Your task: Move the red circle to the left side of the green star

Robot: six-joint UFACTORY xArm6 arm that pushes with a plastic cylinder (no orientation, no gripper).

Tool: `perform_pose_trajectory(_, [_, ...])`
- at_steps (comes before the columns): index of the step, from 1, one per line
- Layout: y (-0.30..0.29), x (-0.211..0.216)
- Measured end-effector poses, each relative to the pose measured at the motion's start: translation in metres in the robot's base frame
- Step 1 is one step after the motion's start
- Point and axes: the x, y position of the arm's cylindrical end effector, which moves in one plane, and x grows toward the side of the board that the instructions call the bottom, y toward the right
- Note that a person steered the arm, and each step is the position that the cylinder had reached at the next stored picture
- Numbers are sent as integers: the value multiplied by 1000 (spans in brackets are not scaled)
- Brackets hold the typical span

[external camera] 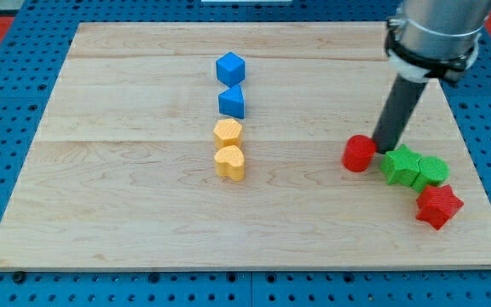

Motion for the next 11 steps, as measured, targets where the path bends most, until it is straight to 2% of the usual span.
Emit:
perform_pose_trajectory(2, [-68, -3])
perform_pose_trajectory(3, [-70, -32])
perform_pose_trajectory(5, [-89, 0])
perform_pose_trajectory(8, [-146, 3])
perform_pose_trajectory(10, [-119, 41])
perform_pose_trajectory(11, [-99, 40])
